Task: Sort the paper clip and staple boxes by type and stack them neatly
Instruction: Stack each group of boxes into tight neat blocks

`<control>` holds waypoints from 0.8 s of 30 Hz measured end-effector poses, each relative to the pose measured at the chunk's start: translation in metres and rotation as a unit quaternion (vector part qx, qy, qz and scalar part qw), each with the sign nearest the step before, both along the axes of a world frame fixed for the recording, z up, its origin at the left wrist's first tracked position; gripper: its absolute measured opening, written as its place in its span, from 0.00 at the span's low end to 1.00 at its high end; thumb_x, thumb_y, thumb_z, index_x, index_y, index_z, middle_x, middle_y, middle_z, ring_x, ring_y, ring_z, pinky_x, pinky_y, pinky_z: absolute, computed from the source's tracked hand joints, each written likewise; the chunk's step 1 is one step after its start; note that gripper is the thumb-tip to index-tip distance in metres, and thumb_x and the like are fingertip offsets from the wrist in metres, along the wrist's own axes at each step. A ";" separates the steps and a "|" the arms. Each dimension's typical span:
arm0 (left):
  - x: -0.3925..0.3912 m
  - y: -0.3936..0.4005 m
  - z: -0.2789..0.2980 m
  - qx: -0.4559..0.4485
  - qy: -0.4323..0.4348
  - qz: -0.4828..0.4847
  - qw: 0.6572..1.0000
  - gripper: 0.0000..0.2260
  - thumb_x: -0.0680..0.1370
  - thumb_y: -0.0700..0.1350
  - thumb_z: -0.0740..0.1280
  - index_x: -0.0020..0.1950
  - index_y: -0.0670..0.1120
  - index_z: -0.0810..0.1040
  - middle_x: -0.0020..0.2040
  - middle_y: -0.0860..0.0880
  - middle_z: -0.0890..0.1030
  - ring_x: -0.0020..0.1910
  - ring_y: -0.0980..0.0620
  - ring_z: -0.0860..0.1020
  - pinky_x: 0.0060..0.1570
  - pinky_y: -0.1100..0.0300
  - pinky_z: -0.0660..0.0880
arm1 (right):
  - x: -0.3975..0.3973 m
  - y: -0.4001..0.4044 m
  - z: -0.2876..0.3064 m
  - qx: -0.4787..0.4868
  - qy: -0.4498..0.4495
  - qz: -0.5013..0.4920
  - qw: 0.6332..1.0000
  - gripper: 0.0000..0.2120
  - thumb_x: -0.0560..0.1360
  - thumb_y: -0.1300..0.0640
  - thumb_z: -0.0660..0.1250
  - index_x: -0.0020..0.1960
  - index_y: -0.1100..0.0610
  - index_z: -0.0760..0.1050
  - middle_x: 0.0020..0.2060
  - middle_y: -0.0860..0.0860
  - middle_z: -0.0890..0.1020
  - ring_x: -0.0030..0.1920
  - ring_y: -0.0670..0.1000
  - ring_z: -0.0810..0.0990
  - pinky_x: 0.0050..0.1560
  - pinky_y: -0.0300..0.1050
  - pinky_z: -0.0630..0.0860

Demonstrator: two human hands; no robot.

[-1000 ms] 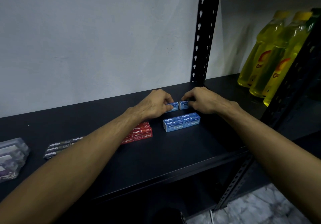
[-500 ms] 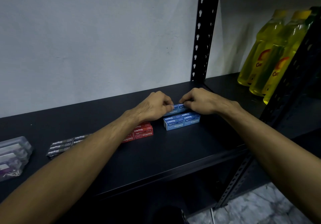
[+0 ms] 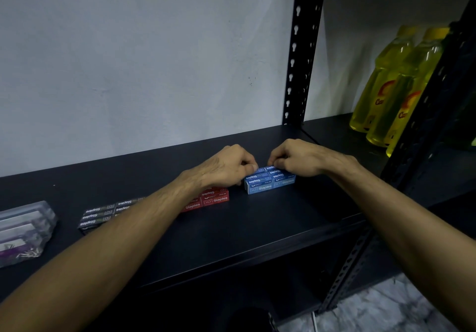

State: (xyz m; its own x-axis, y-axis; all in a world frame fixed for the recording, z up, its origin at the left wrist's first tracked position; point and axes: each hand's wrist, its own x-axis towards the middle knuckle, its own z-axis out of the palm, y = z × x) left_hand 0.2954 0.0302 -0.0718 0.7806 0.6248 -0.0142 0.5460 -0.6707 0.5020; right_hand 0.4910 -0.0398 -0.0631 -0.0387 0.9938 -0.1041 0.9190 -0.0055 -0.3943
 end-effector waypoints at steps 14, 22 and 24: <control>-0.002 -0.006 -0.001 -0.006 0.027 0.002 1.000 0.20 0.71 0.62 0.72 0.58 0.54 0.81 0.48 0.55 0.83 0.46 0.59 0.80 0.47 0.61 0.77 | -0.006 -0.011 0.007 -0.054 0.021 -0.014 0.998 0.11 0.75 0.47 0.66 0.56 0.44 0.79 0.50 0.44 0.81 0.51 0.45 0.79 0.55 0.48 0.75; 0.000 -0.012 -0.005 0.036 0.032 -0.010 0.999 0.20 0.70 0.56 0.75 0.60 0.52 0.80 0.48 0.55 0.82 0.43 0.58 0.79 0.43 0.60 0.76 | -0.012 -0.019 0.004 -0.053 -0.034 -0.013 0.998 0.24 0.69 0.55 0.74 0.64 0.47 0.74 0.53 0.48 0.80 0.49 0.48 0.79 0.52 0.46 0.77; 0.000 -0.012 -0.005 0.041 0.033 -0.009 0.999 0.20 0.70 0.55 0.74 0.60 0.51 0.80 0.48 0.54 0.82 0.44 0.57 0.79 0.45 0.58 0.77 | -0.012 -0.019 0.001 -0.046 -0.032 -0.011 0.998 0.24 0.71 0.57 0.74 0.64 0.47 0.73 0.54 0.48 0.79 0.49 0.46 0.79 0.49 0.44 0.76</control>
